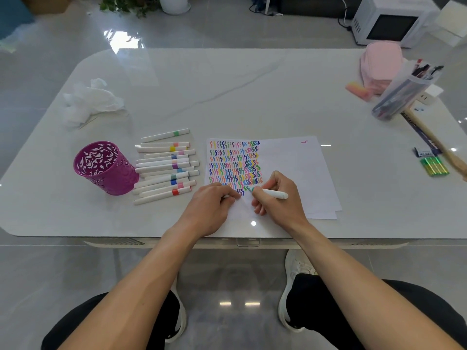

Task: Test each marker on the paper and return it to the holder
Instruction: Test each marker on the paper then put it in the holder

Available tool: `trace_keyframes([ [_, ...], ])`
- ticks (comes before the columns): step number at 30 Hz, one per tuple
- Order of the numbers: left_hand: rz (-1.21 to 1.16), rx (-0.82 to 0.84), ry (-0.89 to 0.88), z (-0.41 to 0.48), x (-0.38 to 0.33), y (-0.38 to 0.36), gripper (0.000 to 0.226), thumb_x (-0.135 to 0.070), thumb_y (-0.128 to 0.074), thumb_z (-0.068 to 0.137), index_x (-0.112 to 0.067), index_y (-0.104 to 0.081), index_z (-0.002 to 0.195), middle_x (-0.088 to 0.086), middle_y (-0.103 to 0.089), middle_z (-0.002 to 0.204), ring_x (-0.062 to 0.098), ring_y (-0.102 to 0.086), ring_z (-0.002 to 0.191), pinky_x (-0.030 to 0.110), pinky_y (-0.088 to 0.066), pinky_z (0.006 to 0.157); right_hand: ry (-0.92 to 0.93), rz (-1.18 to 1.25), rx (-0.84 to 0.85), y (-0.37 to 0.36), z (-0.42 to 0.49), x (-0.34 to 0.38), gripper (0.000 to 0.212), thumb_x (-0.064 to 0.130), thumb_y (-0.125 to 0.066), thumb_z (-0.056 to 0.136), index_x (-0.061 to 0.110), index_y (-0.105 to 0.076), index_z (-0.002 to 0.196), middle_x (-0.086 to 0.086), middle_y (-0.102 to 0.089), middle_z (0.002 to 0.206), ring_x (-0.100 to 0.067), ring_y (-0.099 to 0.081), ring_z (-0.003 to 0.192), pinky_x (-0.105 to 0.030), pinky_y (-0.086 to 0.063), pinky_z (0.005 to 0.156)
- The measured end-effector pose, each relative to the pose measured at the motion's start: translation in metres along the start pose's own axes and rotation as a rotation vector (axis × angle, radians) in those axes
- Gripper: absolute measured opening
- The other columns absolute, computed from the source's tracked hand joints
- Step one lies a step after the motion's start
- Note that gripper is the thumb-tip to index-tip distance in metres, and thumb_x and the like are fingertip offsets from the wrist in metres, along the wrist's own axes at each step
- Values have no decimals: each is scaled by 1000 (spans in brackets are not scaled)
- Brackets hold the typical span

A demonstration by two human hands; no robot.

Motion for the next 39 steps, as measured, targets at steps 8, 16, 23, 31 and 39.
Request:
trace_keyframes([
  [8, -6, 1, 4, 0, 2, -1, 24, -27, -52, 103, -29, -71, 117, -8, -65, 119, 8, -51, 106, 20, -32, 87, -11, 24, 21, 1, -2, 1, 24, 8, -69, 89, 5, -48, 78, -15, -71, 63, -30, -66, 49, -32, -52, 47],
  [16, -3, 23, -10, 0, 2, -1, 25, -28, -49, 104, -30, -71, 117, -9, -64, 122, 11, -51, 109, 21, -34, 87, -76, 239, -129, 19, -4, -2, 13, 4, -58, 96, 6, -48, 87, -22, -69, 64, -35, -63, 49, -31, -50, 44],
  [23, -47, -10, -59, -4, 0, 6, 24, -29, -52, 102, -29, -72, 116, -9, -66, 109, 10, -55, 98, 20, -36, 80, -98, 245, -250, 33, -7, 0, 26, 24, -47, 106, 11, -51, 84, -17, -62, 57, -24, -52, 43, -26, -40, 40],
  [31, -245, -129, 48, -3, 12, 17, 19, -33, -64, 96, -41, -60, 112, -18, -62, 105, 5, -62, 88, 33, -56, 86, -51, 196, -98, 18, -4, 16, 6, 8, -60, 96, 11, -56, 99, -1, -57, 58, -10, -50, 48, -24, -40, 43],
  [39, -537, -120, 105, -2, 12, 16, 16, -29, -67, 94, -21, -70, 108, -10, -73, 91, 5, -67, 70, 15, -53, 66, -1, 359, 22, 3, 0, 21, 9, 15, -66, 92, 7, -70, 90, -3, -68, 70, -19, -61, 65, -29, -47, 55],
])
Point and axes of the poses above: each hand's wrist, its own z-axis towards the middle knuckle, its own y-axis out of the back of the hand, x = y × z, the point moved 9 cm from there along z, towards the middle knuckle
